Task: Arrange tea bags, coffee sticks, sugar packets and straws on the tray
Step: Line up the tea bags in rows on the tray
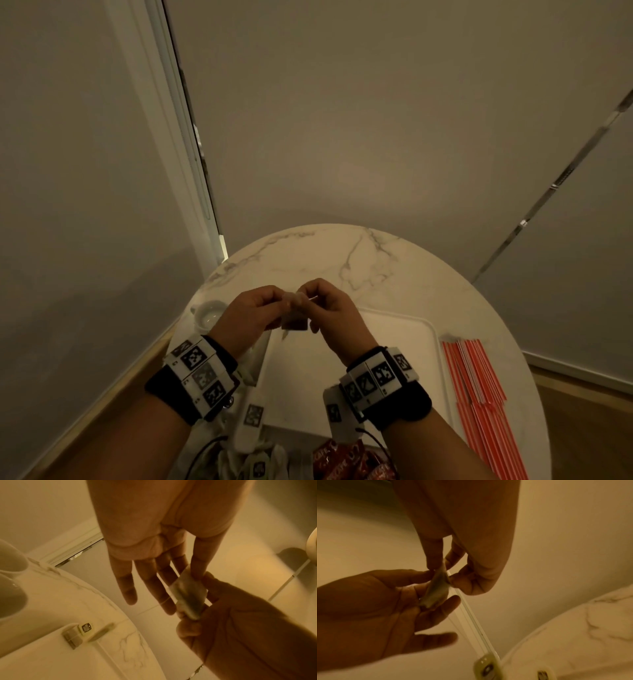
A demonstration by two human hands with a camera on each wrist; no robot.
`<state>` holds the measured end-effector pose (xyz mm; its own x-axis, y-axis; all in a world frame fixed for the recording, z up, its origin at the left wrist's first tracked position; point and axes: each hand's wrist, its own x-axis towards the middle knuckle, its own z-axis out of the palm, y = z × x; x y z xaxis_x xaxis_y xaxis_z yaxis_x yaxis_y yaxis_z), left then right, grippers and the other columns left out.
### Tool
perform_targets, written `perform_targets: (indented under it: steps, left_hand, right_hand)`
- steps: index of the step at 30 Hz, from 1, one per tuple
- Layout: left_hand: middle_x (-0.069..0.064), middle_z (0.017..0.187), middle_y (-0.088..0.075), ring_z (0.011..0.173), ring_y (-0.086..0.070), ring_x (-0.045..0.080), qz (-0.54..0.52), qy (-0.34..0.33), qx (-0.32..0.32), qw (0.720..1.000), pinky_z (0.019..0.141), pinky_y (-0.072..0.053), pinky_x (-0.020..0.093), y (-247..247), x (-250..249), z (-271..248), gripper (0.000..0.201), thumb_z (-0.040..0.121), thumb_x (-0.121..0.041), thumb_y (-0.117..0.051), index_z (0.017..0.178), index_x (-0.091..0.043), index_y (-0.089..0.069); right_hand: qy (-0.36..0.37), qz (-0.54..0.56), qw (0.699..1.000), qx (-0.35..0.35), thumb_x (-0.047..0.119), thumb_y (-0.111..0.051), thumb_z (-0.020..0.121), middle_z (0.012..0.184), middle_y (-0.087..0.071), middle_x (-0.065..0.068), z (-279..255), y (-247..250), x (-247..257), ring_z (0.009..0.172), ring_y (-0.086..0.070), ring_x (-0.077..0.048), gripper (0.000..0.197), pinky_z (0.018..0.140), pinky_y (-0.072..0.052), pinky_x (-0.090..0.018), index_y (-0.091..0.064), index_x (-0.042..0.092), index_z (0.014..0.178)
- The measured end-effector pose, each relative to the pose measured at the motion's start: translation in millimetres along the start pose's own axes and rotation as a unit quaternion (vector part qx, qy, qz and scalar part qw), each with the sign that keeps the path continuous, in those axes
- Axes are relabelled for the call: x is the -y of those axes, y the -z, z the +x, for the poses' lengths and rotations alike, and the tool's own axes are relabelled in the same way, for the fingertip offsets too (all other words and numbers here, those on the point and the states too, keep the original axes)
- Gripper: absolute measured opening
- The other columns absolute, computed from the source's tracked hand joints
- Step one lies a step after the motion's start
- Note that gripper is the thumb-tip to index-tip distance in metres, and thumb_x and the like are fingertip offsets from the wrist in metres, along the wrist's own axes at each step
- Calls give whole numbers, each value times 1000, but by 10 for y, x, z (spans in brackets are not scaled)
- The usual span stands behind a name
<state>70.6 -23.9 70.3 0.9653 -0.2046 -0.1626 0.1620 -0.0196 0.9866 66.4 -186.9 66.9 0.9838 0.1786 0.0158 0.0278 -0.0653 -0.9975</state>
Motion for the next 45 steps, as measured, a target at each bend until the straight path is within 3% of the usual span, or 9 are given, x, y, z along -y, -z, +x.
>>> perform_targets:
  steps: [4,10,19,23,26,30,33,36,45]
  left_hand:
    - [17,90,-72,80,-69,29,-6,1,56,998,75,-57,37,-130,-10,-64,21,89,-14,-60,103,1,-64]
    - [8,53,-56,48,-46,13,96,-34,-65,993,48,-41,18,-144,-57,-163,17,89,-11,-62,75,-8,-72]
    - [8,60,-59,56,-55,22,-22,-113,-55,992,65,-51,46,-215,-321,-343,20,93,-7,-52,84,-6,-69]
    - [10,66,-65,58,-60,20,30,-126,124,984,63,-53,32,-102,-397,-399,14,85,-21,-62,83,-10,-71]
    - [8,73,-69,64,-65,21,104,-54,229,966,64,-54,30,-161,-304,-458,15,86,-23,-64,87,-9,-70]
    - [8,75,-71,65,-68,22,128,36,138,981,57,-55,28,-235,-29,-394,8,90,-10,-61,89,-7,-68]
    - [6,80,-73,74,-70,16,155,53,72,984,74,-57,31,-196,150,-278,7,88,-13,-64,89,-12,-71]
    - [-7,86,-68,80,-61,-2,251,19,9,968,73,-43,11,-161,206,-193,7,83,-21,-70,86,-26,-73]
    - [-13,78,-73,78,-67,1,145,-88,-53,984,69,-50,11,-173,-111,-27,19,85,-8,-66,87,-26,-73]
  right_hand:
    - [6,19,1000,-20,10,-57,94,72,-60,-5,33,76,141,58,-54,-16,8,49,-42,-23,-57,12,87]
    - [31,-82,986,-143,5,-61,88,72,-59,1,43,229,90,61,-53,-11,11,56,-46,-26,-61,13,82]
    - [44,-174,977,-112,9,-61,89,92,-65,10,-66,198,-5,86,-56,0,21,72,-48,-16,-70,26,97]
    - [23,-201,971,-125,8,-60,87,91,-66,7,-52,203,-11,81,-57,0,18,69,-43,-9,-73,20,94]
    - [15,-82,989,-126,6,-59,88,84,-70,3,-23,206,98,73,-61,-7,14,68,-47,-21,-71,14,87]
    - [-10,128,990,-65,-1,-54,91,81,-67,-2,-39,265,266,70,-59,-14,15,58,-44,-26,-64,7,83]
    - [-16,145,989,-18,2,-56,92,88,-65,-8,-69,295,311,70,-54,-15,12,56,-41,-25,-64,4,83]
    - [-21,130,991,9,4,-57,91,92,-68,-9,-106,311,317,68,-53,-14,10,56,-40,-24,-65,0,85]
    - [-43,31,997,64,4,-68,86,62,-63,-2,-215,235,321,54,-48,-14,6,53,-39,-23,-64,7,82]
